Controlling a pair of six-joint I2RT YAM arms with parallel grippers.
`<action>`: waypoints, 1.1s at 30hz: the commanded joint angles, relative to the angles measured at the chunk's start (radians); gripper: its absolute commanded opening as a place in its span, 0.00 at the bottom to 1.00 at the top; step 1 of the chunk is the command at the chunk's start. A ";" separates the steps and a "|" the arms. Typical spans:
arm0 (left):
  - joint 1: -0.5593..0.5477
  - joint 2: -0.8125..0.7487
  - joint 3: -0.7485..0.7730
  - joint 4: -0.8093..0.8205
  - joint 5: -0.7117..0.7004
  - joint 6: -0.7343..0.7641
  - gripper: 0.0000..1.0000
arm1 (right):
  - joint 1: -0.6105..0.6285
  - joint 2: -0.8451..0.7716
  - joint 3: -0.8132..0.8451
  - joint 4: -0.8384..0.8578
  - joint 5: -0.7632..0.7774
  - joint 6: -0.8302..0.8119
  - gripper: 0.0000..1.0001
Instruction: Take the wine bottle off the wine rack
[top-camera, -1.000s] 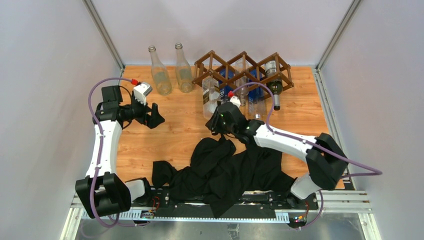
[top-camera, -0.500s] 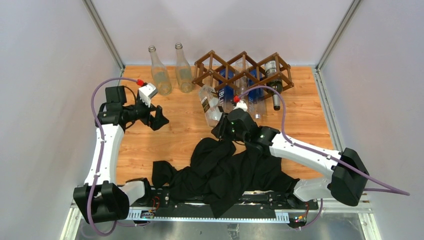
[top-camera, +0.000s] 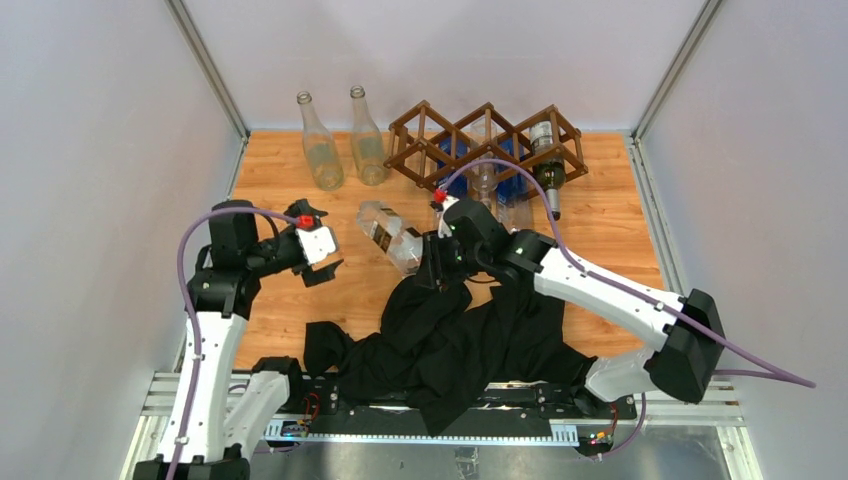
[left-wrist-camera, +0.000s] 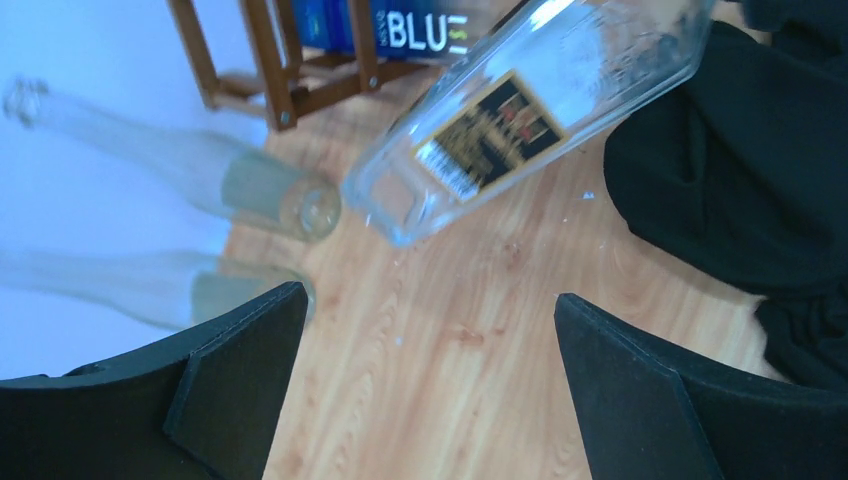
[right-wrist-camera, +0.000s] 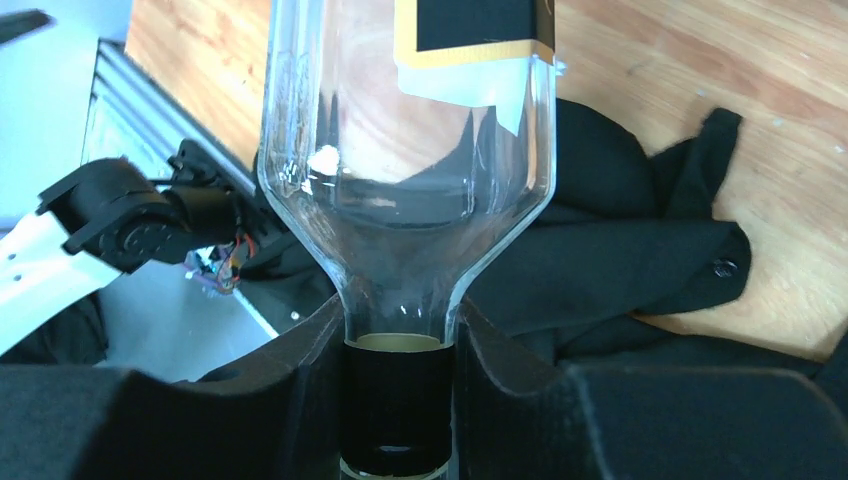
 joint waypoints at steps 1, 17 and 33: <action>-0.129 -0.038 -0.027 0.005 -0.092 0.221 1.00 | 0.008 0.045 0.169 0.024 -0.175 -0.106 0.00; -0.411 -0.052 -0.162 0.006 -0.277 0.378 1.00 | 0.016 0.146 0.289 -0.031 -0.378 -0.156 0.00; -0.443 -0.060 -0.184 0.004 -0.288 0.367 0.88 | 0.097 0.295 0.435 0.017 -0.414 -0.133 0.00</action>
